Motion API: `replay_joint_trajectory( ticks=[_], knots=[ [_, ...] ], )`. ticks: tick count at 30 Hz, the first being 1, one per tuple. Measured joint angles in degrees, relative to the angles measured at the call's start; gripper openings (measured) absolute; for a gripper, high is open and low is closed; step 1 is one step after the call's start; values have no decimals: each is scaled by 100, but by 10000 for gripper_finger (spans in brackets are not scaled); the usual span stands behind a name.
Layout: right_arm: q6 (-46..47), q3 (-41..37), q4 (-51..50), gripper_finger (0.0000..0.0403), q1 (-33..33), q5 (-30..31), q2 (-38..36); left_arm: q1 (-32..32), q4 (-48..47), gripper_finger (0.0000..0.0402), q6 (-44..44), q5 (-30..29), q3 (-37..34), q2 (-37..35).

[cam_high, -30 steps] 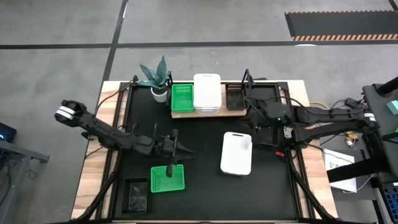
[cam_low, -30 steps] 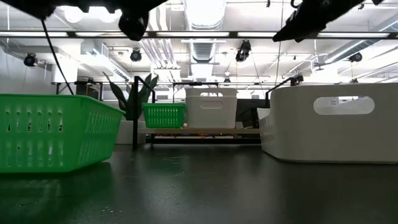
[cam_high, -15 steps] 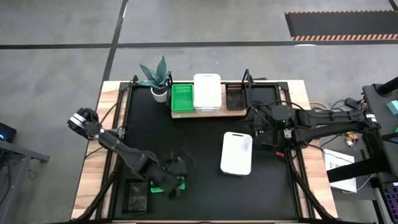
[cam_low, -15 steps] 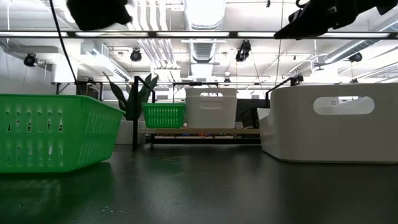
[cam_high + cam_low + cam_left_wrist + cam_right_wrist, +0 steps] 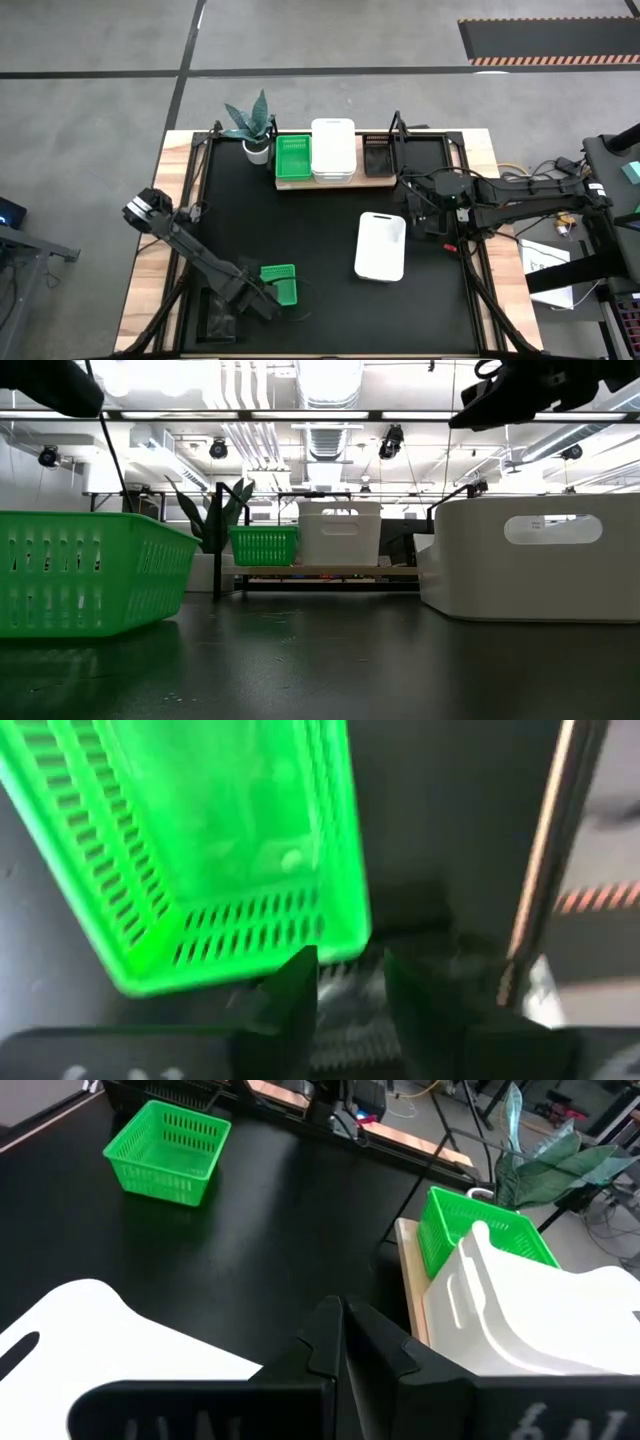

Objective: Stack baskets on shelf by color
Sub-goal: Stack the green bin into the green bins on the shelf

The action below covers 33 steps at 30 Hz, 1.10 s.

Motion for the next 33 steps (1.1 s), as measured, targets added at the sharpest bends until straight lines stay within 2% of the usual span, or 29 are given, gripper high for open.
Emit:
replay_joint_trajectory(
  ticks=[5,9,16,21,33],
  knots=[
    [-22,-6,8,9,0,3,-7,0,-661,153,903,-178,1,-132],
    [-52,-6,48,9,0,15,-5,0,-465,183,2011,-662,-74,-216],
    [-45,-6,200,9,-2,19,-3,0,-354,189,3675,-656,-411,-192],
    [134,-8,169,9,-2,19,2,2,-210,189,4047,-666,-586,-192],
    [334,-10,78,9,-2,19,2,9,124,189,4070,-856,-784,-189]
  ],
)
